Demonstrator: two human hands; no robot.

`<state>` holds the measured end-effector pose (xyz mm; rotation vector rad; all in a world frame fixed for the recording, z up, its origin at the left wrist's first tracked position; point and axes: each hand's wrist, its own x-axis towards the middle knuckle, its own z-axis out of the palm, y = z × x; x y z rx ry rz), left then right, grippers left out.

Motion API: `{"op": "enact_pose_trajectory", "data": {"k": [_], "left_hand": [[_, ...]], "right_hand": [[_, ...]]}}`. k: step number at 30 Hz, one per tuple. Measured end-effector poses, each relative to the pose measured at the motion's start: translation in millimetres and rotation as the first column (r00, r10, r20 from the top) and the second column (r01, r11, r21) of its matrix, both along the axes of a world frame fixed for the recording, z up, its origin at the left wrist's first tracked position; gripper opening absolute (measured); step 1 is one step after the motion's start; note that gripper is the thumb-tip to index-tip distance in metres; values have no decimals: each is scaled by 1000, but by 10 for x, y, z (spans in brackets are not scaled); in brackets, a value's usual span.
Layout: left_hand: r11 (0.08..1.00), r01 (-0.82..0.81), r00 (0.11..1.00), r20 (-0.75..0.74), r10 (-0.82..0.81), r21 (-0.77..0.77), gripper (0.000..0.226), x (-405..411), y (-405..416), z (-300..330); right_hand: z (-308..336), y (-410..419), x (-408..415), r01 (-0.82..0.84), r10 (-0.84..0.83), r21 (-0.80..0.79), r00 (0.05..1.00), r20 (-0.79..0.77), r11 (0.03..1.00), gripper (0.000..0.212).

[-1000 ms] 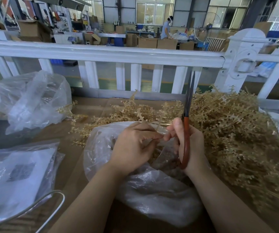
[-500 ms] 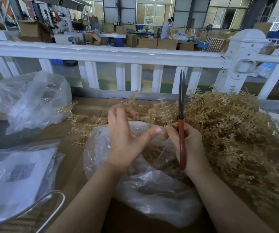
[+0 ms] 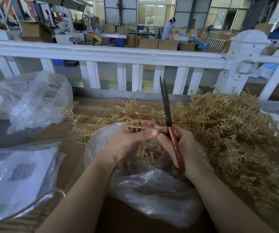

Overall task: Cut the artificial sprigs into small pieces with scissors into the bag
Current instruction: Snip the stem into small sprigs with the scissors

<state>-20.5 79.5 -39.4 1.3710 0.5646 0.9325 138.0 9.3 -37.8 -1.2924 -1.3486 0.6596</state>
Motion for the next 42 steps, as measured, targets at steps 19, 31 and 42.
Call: {"op": "enact_pose_trajectory", "data": {"k": [19, 31, 42], "left_hand": [[988, -113, 987, 101, 124, -106, 14, 79, -13, -29], [937, -241, 958, -92, 271, 251, 17, -166, 55, 32], [925, -219, 965, -68, 251, 310, 23, -229, 100, 29]], "right_hand": [[-178, 135, 110, 93, -93, 6, 987, 129, 996, 8], [-244, 126, 243, 172, -139, 17, 728, 671, 985, 68], [-283, 138, 260, 171, -148, 36, 712, 686, 985, 60]]}}
